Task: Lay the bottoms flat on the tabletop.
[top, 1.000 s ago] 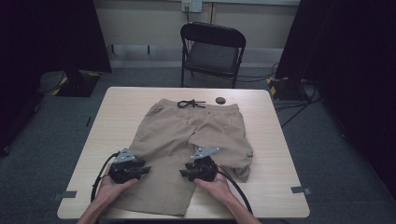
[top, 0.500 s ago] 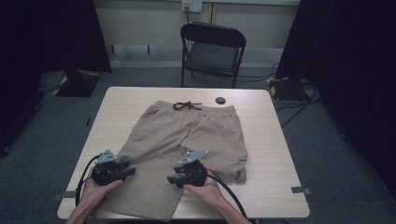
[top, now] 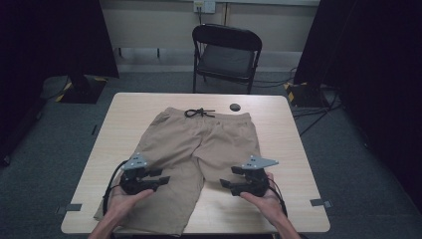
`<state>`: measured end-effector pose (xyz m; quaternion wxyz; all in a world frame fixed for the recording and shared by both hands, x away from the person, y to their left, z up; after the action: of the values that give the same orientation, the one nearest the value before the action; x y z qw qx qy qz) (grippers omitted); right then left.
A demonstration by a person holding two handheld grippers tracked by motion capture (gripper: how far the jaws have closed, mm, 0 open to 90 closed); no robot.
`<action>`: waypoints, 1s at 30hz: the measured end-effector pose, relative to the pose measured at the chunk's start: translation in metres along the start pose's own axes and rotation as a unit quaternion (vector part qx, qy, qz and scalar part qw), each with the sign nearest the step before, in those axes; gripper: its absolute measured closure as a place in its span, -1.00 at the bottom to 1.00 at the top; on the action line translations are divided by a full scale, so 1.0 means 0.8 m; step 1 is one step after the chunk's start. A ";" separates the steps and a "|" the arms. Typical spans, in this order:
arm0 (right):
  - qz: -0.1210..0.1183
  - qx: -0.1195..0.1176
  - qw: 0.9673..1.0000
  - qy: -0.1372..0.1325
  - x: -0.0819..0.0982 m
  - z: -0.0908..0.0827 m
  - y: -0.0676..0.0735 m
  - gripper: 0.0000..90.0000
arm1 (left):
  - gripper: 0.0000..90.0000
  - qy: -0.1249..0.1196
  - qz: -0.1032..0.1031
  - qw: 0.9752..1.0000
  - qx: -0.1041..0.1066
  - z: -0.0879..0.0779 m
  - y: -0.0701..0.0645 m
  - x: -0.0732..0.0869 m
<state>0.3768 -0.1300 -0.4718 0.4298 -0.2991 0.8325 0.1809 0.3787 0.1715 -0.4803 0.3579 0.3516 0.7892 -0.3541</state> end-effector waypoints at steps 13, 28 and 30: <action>-0.032 0.035 0.998 0.039 0.049 0.004 -0.044 -0.25 | 0.09 0.005 -0.006 0.999 0.040 0.101 -0.012 -0.047; 0.007 0.031 0.998 0.056 0.060 0.017 -0.050 0.64 | 0.05 0.028 -0.011 0.999 0.012 0.126 0.011 -0.005; 0.013 0.023 0.998 0.048 0.056 0.014 -0.048 0.75 | 0.03 0.034 -0.006 0.999 0.007 0.127 0.010 -0.005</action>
<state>0.3885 -0.1686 -0.5166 0.3938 -0.2862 0.8601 0.1527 0.4191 0.0922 -0.5295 0.3268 0.3611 0.8004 -0.3495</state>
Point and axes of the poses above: each handheld gripper's, and its own axes: z roughly forward along the jaws, x roughly out of its underside, y roughly to its left, the point moved 5 cm from there along z, roughly forward along the jaws, and after that the axes turned 11 degrees about x, right-handed, at the moved point
